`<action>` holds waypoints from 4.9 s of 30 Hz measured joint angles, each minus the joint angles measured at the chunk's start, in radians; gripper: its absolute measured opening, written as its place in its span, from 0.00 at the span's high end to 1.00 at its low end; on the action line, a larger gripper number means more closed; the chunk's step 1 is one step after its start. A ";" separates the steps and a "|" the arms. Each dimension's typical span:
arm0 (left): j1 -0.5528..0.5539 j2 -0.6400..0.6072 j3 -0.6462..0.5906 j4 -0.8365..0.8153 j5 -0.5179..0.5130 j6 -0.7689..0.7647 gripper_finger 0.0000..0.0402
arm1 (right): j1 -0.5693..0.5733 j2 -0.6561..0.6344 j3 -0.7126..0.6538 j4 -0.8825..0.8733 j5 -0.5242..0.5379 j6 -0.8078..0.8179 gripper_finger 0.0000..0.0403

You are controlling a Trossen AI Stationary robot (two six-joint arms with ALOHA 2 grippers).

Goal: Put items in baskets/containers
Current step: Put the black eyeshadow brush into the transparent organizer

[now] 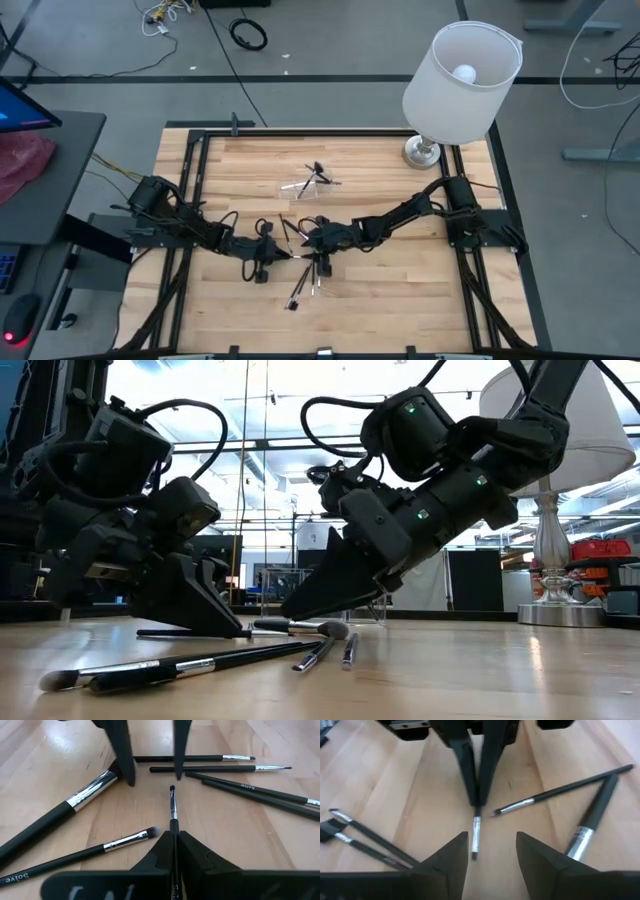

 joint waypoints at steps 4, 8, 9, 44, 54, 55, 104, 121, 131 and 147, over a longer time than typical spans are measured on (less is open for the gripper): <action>0.008 -0.001 0.001 0.003 -0.002 0.000 0.94 | 0.001 0.000 0.000 0.008 -0.010 -0.016 0.58; 0.024 -0.001 0.003 0.016 -0.003 0.001 0.95 | 0.001 0.018 0.001 0.033 -0.010 -0.030 0.58; 0.027 -0.001 0.005 0.016 -0.003 0.002 0.95 | 0.001 0.028 0.001 0.038 -0.010 -0.029 0.58; 0.094 -0.002 0.032 0.003 0.092 0.018 0.90 | -0.004 0.068 0.001 0.102 -0.008 -0.090 0.96; 0.097 -0.003 0.051 0.006 0.080 0.019 0.75 | -0.004 0.066 0.001 0.106 -0.010 -0.093 0.97; 0.096 -0.007 0.053 0.005 0.065 0.020 0.73 | -0.004 0.064 0.001 0.105 -0.010 -0.093 0.97; 0.098 -0.650 -0.098 -0.297 -0.141 0.264 0.82 | -0.309 -0.171 0.605 -1.121 0.250 -1.199 0.97; 0.096 -0.650 -0.097 -0.445 0.001 0.067 0.82 | -0.319 -0.079 0.603 -0.994 0.395 -1.773 0.97; 0.096 -0.650 -0.097 -0.475 0.003 0.017 0.82 | -0.319 -0.080 0.603 -0.917 0.336 -1.947 0.93; 0.096 -0.650 -0.097 -0.474 0.003 0.021 0.82 | -0.300 -0.080 0.603 -0.943 0.306 -1.966 0.92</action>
